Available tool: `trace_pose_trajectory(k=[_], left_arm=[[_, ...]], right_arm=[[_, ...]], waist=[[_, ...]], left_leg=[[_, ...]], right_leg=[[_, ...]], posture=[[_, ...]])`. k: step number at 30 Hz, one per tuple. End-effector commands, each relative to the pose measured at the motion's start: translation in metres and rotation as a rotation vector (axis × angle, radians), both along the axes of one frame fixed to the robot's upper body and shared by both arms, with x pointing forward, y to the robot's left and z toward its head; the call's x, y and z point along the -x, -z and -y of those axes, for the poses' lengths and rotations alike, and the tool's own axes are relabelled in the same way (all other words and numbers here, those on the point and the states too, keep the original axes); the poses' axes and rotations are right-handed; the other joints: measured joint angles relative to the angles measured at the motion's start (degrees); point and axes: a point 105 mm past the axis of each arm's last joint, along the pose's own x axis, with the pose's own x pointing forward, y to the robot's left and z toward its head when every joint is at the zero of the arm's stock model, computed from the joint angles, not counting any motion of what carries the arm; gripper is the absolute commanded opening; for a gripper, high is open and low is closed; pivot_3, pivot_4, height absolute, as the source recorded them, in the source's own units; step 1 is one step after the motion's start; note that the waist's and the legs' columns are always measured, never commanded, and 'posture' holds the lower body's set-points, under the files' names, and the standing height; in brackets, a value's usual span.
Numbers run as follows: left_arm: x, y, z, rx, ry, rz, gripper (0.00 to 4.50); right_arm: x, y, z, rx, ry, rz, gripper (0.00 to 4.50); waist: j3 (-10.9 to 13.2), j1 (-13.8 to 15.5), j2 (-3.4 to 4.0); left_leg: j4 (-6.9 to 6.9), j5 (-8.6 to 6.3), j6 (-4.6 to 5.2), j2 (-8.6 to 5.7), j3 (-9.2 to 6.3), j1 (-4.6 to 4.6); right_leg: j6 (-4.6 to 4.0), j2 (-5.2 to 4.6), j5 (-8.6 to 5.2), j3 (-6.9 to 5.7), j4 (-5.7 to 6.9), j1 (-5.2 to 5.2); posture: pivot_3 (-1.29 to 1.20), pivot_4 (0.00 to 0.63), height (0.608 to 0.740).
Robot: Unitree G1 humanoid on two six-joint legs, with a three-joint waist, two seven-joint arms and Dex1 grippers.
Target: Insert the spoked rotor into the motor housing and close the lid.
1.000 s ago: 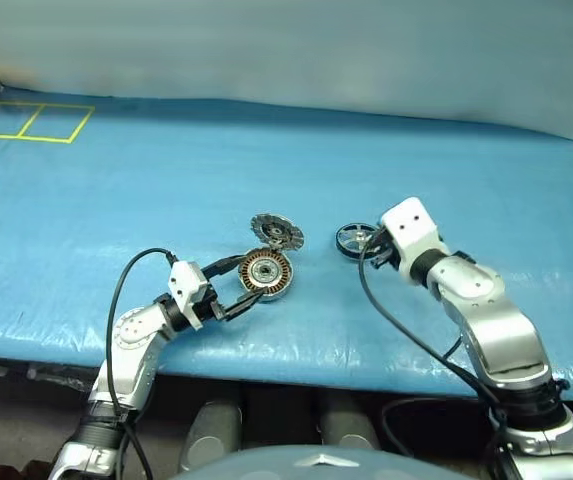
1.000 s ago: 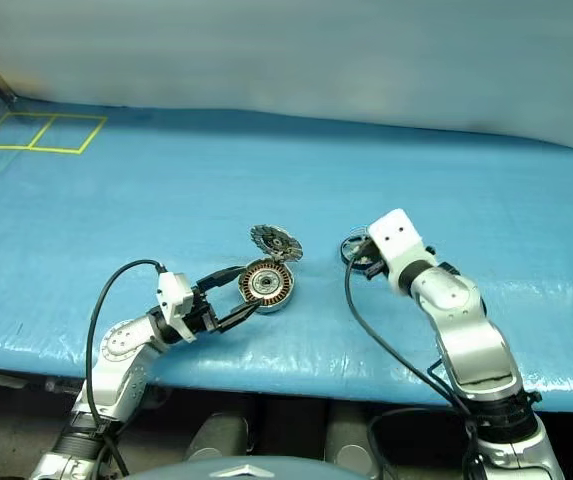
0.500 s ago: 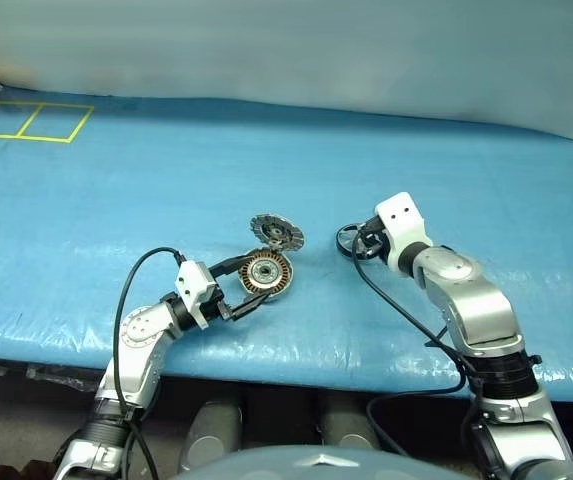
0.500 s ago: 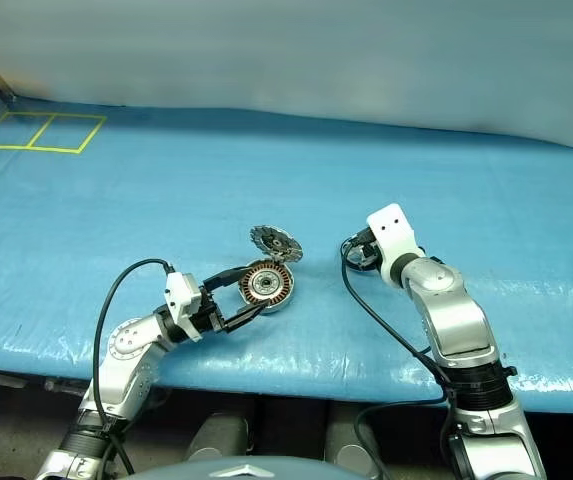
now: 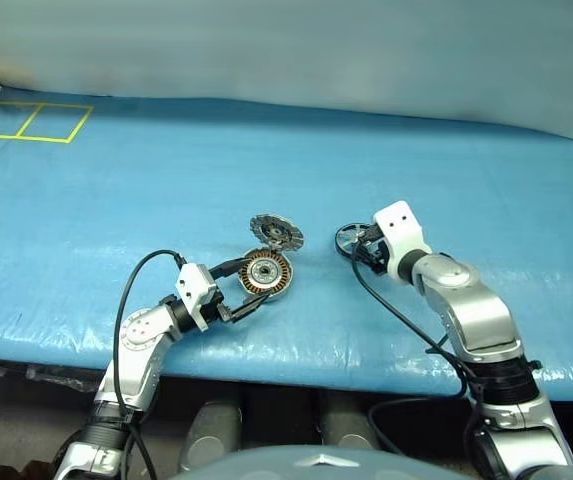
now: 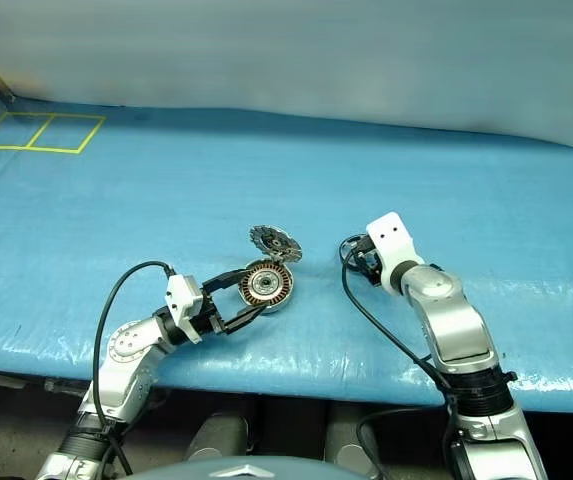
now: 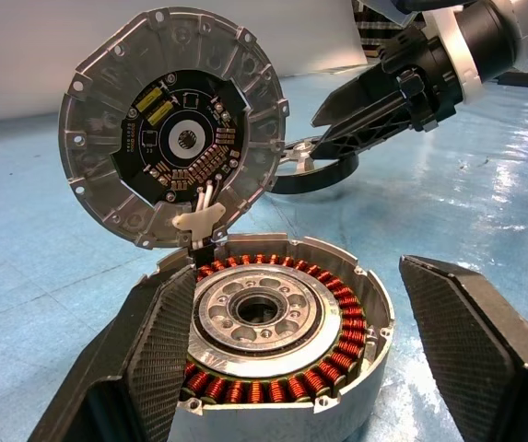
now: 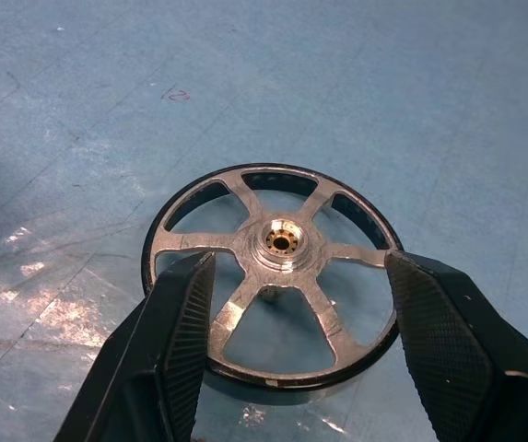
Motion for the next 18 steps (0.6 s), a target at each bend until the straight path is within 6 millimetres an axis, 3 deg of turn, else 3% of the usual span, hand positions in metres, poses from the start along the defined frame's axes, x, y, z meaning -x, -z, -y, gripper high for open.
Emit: trace_pose_trajectory(k=[1, 14, 18], left_arm=[[0.0, -0.009, -0.001, -0.004, -0.002, 0.046, 3.86], [-0.001, -0.01, -0.004, -0.003, -0.009, 0.055, 3.86], [-0.002, -0.01, -0.005, -0.005, -0.011, 0.06, 3.86]], right_arm=[[0.001, -0.004, -0.002, 0.002, -0.006, 0.018, 3.09], [0.006, 0.01, -0.006, 0.02, -0.028, -0.031, 3.09], [0.005, 0.011, -0.007, 0.011, -0.03, -0.033, 2.16]], waist=[[0.0, 0.0, 0.0], [0.0, 0.0, 0.0], [0.0, 0.0, 0.0]], left_leg=[[0.0, 0.0, 0.0, 0.0, 0.0, 0.0], [0.0, 0.0, 0.0, 0.0, 0.0, 0.0], [0.0, 0.0, 0.0, 0.0, 0.0, 0.0]], right_leg=[[0.0, 0.0, 0.0, 0.0, 0.0, 0.0], [0.0, 0.0, 0.0, 0.0, 0.0, 0.0], [0.0, 0.0, 0.0, 0.0, 0.0, 0.01]], posture=[[0.0, 0.15, 0.74], [0.0, 0.15, 0.74], [0.0, 0.15, 0.74]])
